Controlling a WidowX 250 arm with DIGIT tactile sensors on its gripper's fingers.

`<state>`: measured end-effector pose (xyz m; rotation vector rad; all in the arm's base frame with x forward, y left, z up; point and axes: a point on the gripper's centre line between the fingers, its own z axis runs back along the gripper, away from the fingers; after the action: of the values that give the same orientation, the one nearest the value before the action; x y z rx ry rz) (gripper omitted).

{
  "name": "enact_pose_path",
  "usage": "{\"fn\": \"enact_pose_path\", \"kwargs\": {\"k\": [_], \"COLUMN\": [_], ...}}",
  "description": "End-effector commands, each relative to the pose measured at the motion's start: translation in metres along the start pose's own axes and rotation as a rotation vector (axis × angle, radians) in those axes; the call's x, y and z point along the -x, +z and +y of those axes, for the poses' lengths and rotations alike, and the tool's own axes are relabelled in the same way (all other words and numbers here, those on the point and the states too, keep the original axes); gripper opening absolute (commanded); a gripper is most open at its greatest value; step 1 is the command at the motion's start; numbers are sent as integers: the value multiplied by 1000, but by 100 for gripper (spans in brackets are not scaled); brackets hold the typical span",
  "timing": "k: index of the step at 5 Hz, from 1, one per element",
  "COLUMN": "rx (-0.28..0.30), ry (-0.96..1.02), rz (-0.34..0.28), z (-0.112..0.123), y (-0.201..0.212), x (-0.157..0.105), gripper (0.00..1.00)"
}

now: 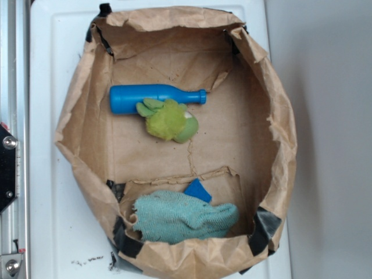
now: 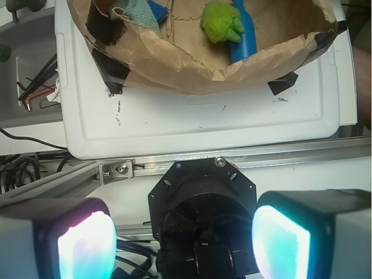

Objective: Grab the green animal.

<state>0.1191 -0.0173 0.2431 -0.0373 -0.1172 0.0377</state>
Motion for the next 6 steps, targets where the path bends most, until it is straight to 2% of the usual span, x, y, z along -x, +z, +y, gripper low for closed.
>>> {"fn": "enact_pose_path", "kwargs": {"k": [1, 2, 3, 4, 5, 6], "rx": [0, -59, -84, -93, -100, -68], "ry": [0, -41, -41, -14, -25, -89], "rz": [0, -26, -8, -19, -38, -76], "z": [0, -11, -28, -24, -7, 13], "y": [0, -13, -22, -26, -33, -39], "x": [0, -11, -28, -47, -53, -62], "gripper": [100, 100, 100, 100, 100, 100]}}
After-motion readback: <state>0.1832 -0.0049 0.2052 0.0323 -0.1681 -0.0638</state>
